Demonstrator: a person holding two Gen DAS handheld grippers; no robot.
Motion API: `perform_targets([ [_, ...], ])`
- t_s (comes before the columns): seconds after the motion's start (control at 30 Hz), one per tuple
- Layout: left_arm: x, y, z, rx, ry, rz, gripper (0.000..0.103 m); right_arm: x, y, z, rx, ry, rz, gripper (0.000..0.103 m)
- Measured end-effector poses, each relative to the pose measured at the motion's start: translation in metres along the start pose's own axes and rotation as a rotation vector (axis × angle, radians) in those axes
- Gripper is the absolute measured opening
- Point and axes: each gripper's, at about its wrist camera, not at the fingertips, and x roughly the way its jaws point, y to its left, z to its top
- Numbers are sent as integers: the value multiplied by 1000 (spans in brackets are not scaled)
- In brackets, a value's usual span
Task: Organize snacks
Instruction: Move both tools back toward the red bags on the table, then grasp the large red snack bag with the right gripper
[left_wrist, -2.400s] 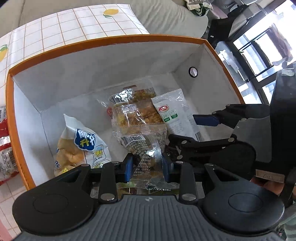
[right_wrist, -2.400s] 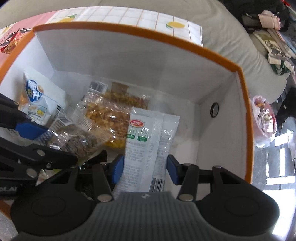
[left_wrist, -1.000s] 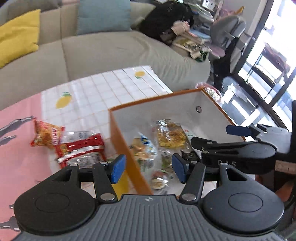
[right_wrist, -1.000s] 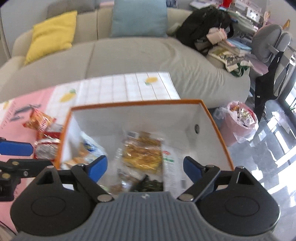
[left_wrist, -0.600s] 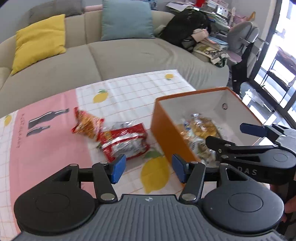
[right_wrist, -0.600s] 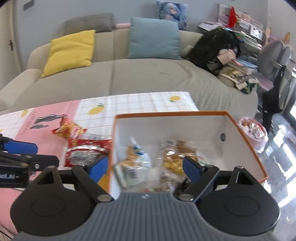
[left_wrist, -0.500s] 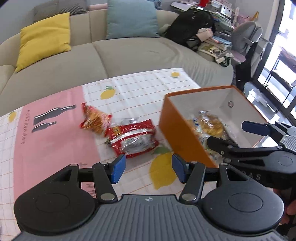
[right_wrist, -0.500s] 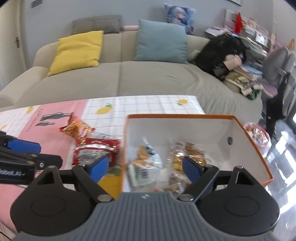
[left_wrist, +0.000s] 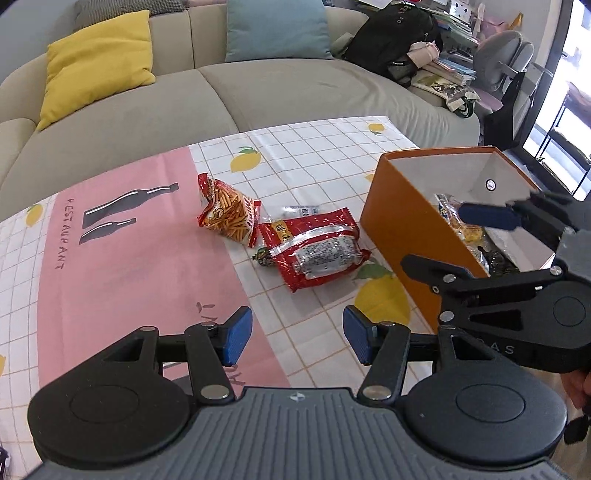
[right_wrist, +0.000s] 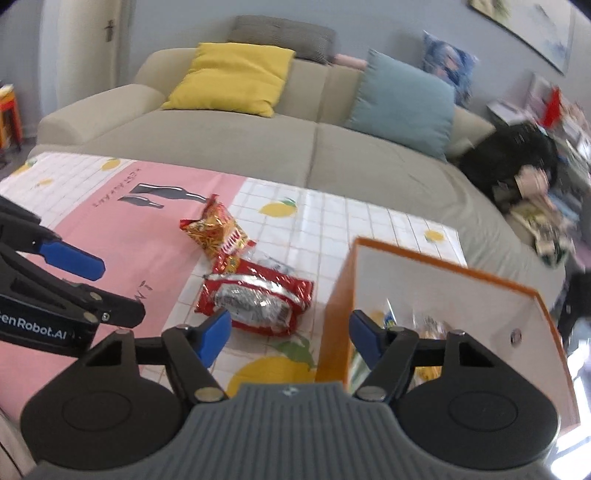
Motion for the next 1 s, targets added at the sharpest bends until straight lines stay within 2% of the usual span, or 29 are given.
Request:
perform_targets([
  [0.13,8,10,-2,28,-1,-19,67,16,9,3,-86,-3,27,67],
  [0.43,36,29,3,57,32,-35,67,59,17,9,-178,78,95,67],
  [0.53,45,36,7,73,49,-28,67,74,25,13,-279,108,124,70],
  [0.57,47,38,8,80,53,-22,67,80,27,14,-312,125,140,75],
  [0.7,56,45,16,112,49,0,67,106,35,19,-424,218,187,79],
  [0.73,58,47,18,116,46,2,67,111,37,21,-439,235,194,84],
  [0.8,62,51,22,118,43,5,67,119,43,24,-488,254,195,89],
  [1.0,73,61,37,109,19,18,67,146,54,27,-593,304,162,89],
])
